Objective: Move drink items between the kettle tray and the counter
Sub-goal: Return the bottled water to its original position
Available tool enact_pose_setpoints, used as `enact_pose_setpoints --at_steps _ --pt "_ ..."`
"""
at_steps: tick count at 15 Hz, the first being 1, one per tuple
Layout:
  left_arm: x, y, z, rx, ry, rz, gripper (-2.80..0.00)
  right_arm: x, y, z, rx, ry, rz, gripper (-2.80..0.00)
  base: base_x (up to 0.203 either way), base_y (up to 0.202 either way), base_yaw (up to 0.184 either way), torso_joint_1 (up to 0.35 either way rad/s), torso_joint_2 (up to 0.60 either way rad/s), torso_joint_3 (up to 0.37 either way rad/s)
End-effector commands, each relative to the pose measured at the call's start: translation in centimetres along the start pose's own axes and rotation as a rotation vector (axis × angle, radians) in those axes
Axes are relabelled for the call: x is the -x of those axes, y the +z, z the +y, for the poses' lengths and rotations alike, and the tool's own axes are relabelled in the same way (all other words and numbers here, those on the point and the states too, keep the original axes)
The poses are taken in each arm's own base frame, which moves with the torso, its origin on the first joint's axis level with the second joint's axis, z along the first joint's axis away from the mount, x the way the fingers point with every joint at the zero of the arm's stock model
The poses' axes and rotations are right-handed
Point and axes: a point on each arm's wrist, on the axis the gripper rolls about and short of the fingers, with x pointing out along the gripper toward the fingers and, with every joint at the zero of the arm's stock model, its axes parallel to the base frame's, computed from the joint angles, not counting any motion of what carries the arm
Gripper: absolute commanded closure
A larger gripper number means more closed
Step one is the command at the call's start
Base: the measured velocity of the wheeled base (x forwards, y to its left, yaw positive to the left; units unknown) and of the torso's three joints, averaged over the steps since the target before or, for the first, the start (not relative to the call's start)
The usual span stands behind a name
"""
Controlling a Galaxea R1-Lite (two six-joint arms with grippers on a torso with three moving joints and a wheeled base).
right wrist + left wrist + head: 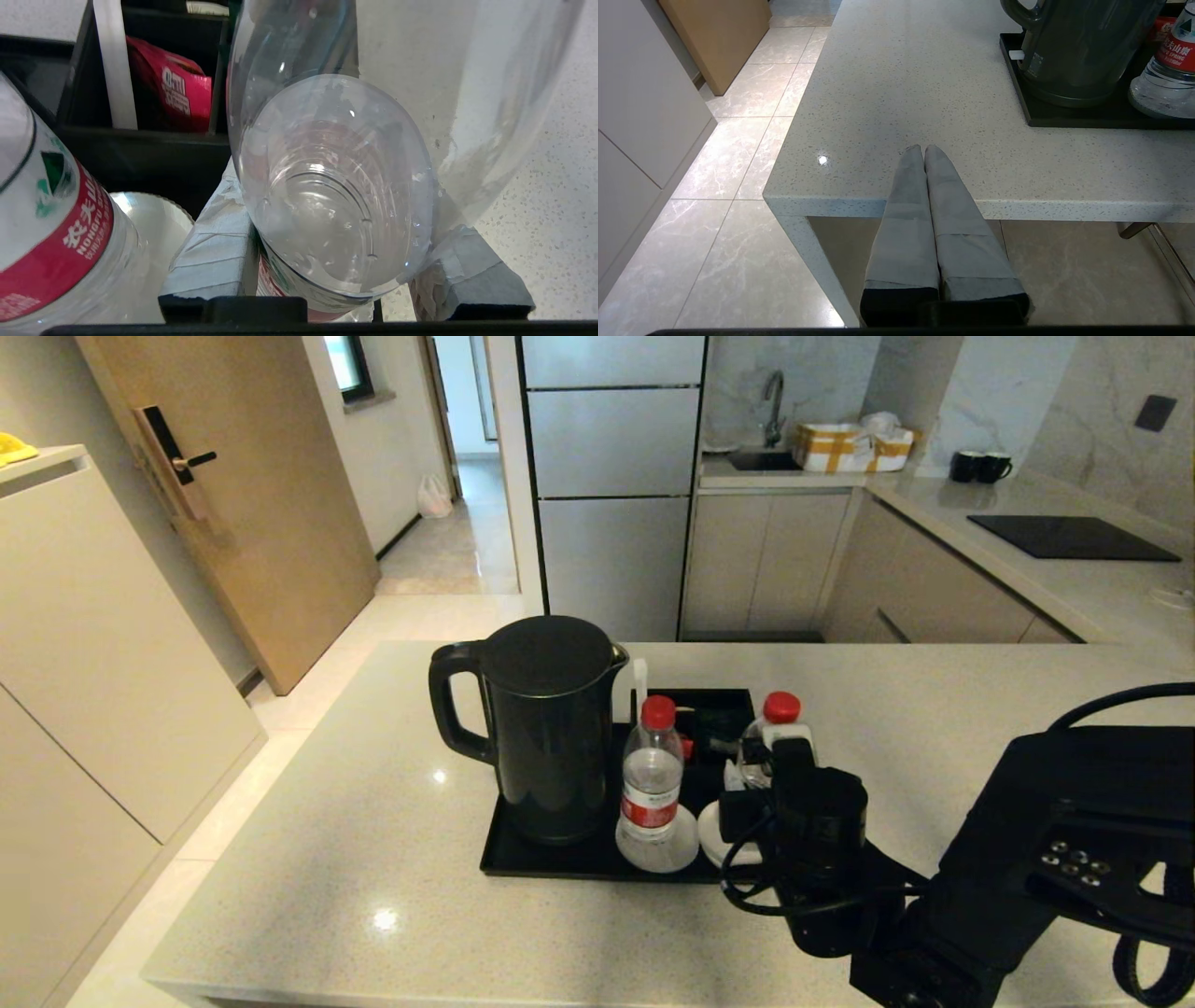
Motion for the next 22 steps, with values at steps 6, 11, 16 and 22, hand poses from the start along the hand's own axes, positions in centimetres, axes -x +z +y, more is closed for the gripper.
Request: enact_pose_setpoints --at_steps 6,11,16,22 --pt "0.0 0.0 0.0 0.0 0.0 0.003 0.0 0.1 0.0 0.1 -0.002 0.0 -0.005 0.0 0.0 0.0 0.0 0.0 0.0 0.0" --pt "0.0 0.0 0.0 0.0 0.001 0.003 0.0 0.0 -0.5 0.2 0.006 0.0 0.004 0.0 0.0 0.0 0.0 0.0 0.0 0.0" --pt "0.0 0.0 0.0 0.0 0.0 0.003 0.0 -0.1 -0.5 0.2 0.007 0.0 0.006 -2.8 0.0 0.0 0.0 0.0 0.0 0.0" --pt "0.0 0.0 0.0 -0.002 0.0 0.003 0.0 0.3 0.1 0.2 -0.002 0.005 -0.007 -2.8 0.0 0.0 0.0 0.0 0.0 0.0"
